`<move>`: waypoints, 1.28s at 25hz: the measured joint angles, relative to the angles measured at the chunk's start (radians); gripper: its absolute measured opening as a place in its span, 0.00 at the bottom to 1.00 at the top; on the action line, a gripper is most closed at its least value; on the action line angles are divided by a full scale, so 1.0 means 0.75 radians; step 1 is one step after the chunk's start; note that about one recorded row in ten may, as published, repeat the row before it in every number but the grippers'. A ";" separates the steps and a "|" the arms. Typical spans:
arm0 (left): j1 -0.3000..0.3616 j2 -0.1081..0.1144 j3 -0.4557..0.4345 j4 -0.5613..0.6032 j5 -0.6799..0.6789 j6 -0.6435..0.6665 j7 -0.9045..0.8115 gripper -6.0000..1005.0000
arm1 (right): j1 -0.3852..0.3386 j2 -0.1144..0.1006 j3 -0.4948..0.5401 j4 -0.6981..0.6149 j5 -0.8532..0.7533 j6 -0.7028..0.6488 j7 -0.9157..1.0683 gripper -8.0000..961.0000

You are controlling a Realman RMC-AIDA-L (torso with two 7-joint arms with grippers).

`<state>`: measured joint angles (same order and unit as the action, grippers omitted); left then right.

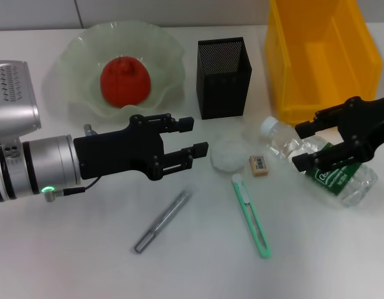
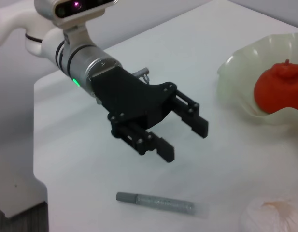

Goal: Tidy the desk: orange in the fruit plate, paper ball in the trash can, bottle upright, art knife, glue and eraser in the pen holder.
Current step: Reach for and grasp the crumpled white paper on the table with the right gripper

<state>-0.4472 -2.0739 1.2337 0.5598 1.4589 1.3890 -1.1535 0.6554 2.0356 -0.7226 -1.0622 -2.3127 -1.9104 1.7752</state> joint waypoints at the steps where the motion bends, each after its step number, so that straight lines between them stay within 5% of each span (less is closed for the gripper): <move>1: 0.000 0.000 0.000 0.000 0.000 0.000 0.000 0.56 | 0.006 0.001 -0.014 0.000 -0.003 0.011 0.001 0.79; 7: -0.001 0.001 -0.008 0.001 0.000 -0.019 0.000 0.56 | 0.120 -0.037 -0.190 0.094 -0.035 0.135 0.143 0.79; 13: -0.003 -0.003 -0.013 0.000 -0.007 -0.030 0.047 0.56 | 0.204 -0.033 -0.316 0.300 -0.060 0.352 0.120 0.79; 24: -0.005 -0.006 -0.003 -0.002 -0.041 -0.031 0.066 0.56 | 0.228 0.045 -0.342 0.363 -0.061 0.555 0.045 0.79; 32: 0.001 -0.004 -0.012 -0.002 -0.059 -0.043 0.082 0.56 | 0.220 0.058 -0.406 0.426 -0.048 0.655 0.039 0.79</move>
<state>-0.4465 -2.0772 1.2246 0.5583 1.4143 1.3565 -1.0918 0.8202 2.0789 -1.0274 -0.7430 -2.3490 -1.4190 1.8048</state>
